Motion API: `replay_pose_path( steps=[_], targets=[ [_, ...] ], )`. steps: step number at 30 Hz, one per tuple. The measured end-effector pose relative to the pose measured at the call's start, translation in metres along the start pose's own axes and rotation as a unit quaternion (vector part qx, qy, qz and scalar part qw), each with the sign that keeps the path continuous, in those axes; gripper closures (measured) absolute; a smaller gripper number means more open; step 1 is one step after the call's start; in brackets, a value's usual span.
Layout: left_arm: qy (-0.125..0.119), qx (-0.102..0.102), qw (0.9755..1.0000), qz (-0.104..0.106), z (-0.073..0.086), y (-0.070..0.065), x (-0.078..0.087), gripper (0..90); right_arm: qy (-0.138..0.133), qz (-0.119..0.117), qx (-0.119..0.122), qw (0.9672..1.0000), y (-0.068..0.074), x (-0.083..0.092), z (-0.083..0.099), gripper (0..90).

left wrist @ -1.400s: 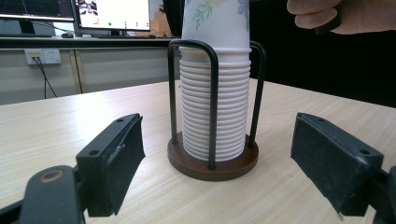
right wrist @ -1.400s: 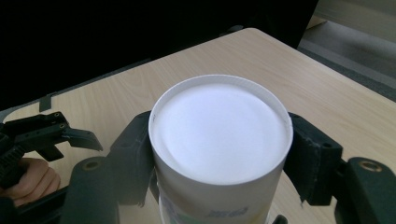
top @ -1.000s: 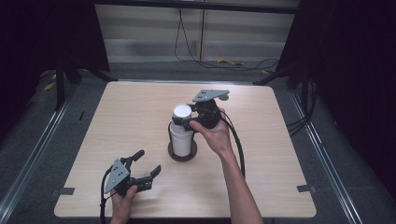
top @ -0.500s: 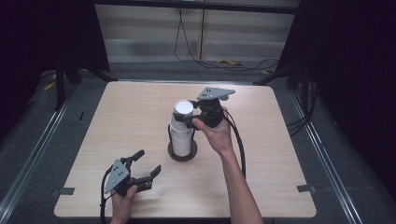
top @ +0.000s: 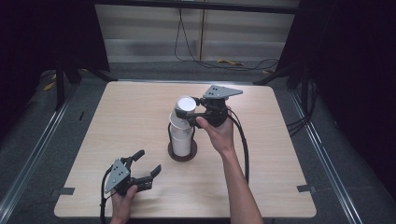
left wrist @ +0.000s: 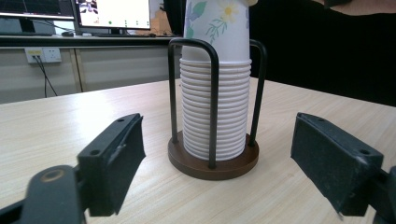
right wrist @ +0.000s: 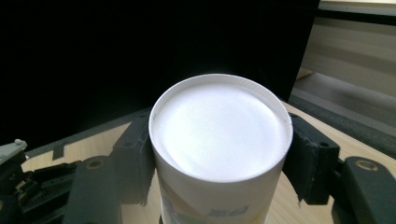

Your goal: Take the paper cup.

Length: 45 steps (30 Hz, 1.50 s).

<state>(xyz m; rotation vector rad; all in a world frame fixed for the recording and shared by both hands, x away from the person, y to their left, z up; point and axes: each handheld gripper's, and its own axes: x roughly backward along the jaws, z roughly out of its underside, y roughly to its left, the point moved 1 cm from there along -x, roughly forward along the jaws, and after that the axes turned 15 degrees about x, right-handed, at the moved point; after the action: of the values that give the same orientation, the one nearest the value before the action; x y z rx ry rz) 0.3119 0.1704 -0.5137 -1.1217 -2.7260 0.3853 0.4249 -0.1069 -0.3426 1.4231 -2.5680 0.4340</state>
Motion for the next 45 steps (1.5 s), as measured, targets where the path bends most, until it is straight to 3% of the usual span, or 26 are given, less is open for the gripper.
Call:
replay_pose_path(
  steps=[23,38,45],
  targets=[
    [0.000,0.000,1.0000,-0.005,0.000,0.000,0.000,17.5,-0.064,0.014,-0.010,0.9978,-0.001,0.024,0.000,35.7],
    [-0.001,-0.004,1.0000,-0.008,0.000,0.000,0.000,17.2,-0.088,0.032,-0.024,0.9953,-0.005,0.053,0.006,36.0],
    [-0.005,-0.008,0.9999,-0.015,0.001,-0.002,0.000,17.2,-0.087,0.037,-0.031,0.9951,-0.005,0.068,0.015,36.0]
  ],
)
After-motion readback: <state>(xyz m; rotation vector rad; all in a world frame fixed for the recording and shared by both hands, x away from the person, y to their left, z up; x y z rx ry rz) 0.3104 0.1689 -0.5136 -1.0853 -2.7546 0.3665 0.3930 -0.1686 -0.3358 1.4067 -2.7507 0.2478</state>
